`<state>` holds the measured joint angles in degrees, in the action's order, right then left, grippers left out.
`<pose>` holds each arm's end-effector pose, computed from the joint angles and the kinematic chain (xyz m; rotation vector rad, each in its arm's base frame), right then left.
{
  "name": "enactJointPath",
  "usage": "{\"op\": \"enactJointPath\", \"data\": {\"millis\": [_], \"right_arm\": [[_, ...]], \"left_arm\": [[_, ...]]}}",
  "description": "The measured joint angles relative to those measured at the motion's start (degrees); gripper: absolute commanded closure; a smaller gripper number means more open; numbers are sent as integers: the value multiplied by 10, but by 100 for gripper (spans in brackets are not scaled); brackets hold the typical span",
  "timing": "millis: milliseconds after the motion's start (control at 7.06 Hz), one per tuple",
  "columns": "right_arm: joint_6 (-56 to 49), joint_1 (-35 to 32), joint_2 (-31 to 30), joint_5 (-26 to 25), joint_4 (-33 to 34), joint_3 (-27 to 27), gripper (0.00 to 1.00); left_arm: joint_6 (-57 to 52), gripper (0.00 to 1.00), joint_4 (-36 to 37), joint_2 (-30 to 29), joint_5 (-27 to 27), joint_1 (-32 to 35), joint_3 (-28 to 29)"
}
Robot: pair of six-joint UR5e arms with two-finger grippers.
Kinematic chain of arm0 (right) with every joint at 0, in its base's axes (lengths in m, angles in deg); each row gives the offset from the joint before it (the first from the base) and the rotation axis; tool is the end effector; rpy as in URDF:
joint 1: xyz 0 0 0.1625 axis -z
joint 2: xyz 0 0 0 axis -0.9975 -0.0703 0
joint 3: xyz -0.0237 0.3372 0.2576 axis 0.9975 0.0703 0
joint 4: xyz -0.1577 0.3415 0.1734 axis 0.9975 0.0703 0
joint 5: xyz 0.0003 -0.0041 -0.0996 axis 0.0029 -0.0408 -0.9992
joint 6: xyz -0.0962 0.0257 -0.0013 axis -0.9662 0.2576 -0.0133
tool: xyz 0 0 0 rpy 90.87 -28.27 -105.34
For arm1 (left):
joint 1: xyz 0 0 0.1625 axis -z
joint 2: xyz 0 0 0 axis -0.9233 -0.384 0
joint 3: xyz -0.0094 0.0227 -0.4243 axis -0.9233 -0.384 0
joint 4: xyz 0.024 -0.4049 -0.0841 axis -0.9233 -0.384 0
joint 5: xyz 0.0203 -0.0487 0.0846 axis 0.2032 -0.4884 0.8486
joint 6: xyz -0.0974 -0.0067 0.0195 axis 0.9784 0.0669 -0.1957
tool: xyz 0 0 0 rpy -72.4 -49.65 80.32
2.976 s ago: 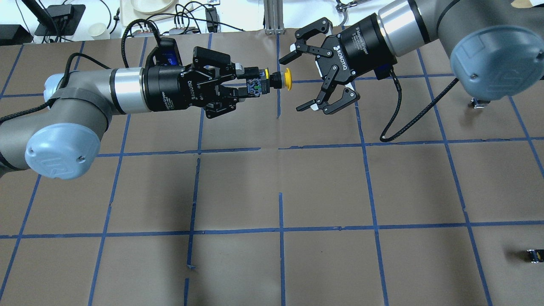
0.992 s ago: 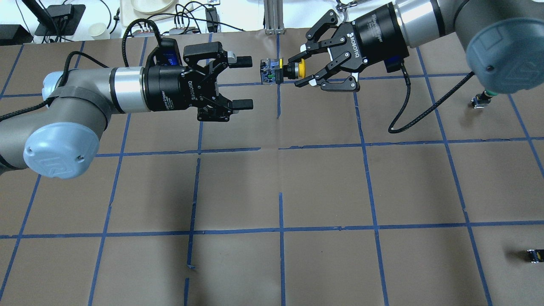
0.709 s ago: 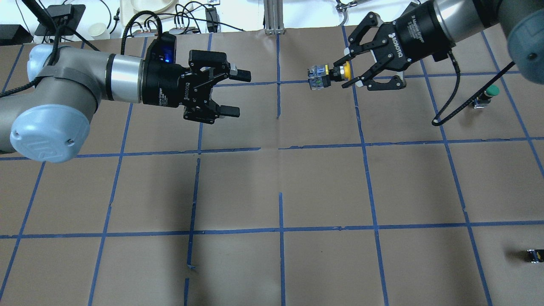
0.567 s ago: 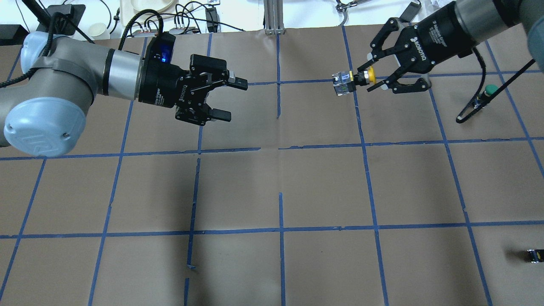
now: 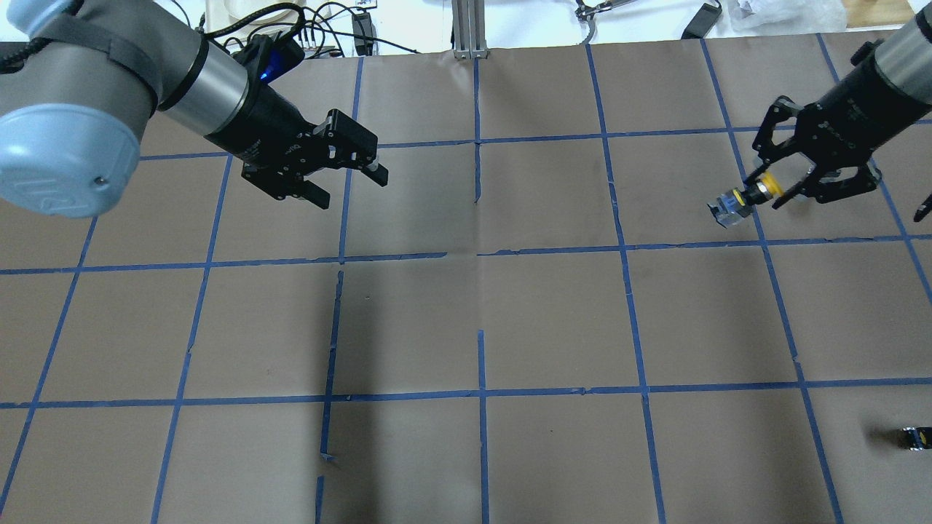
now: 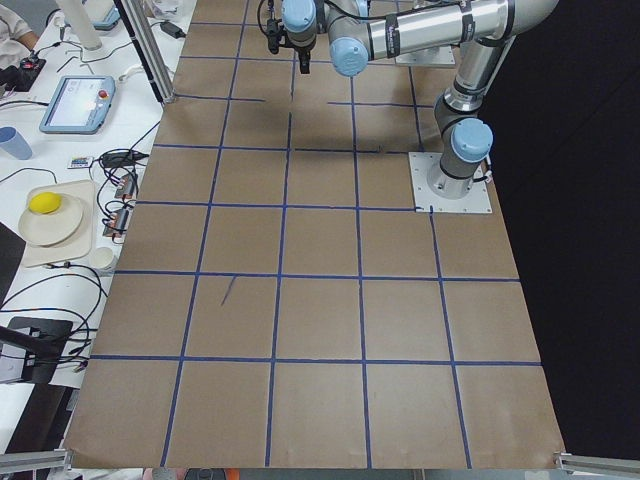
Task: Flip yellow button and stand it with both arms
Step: 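Lower the switch upright onto the table with the right gripper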
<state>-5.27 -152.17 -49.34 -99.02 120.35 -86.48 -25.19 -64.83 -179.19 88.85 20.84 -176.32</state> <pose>-0.0611 -0.5116 0.3999 1.1401 2.7266 0.2291 -0.1565 -0.5081 0.4376 -0.0492 -2.7405 -0.0254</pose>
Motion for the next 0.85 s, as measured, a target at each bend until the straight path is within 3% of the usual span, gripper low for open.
{"op": "enactJointPath", "data": {"millis": [283,425,709,850], "right_arm": [[-5,53,15,-119,87,-43,94],[-4,71,32,-165,165,-71,94],[26,82,68,-239,297,-114,94],[50,83,75,-258,317,-120,94]], "left_arm": [[-6,0,-23,-4,124,9,33],[-7,0,-38,-1,164,11,37],[-8,0,-50,4,204,14,40],[-8,0,-49,4,213,16,41]]}}
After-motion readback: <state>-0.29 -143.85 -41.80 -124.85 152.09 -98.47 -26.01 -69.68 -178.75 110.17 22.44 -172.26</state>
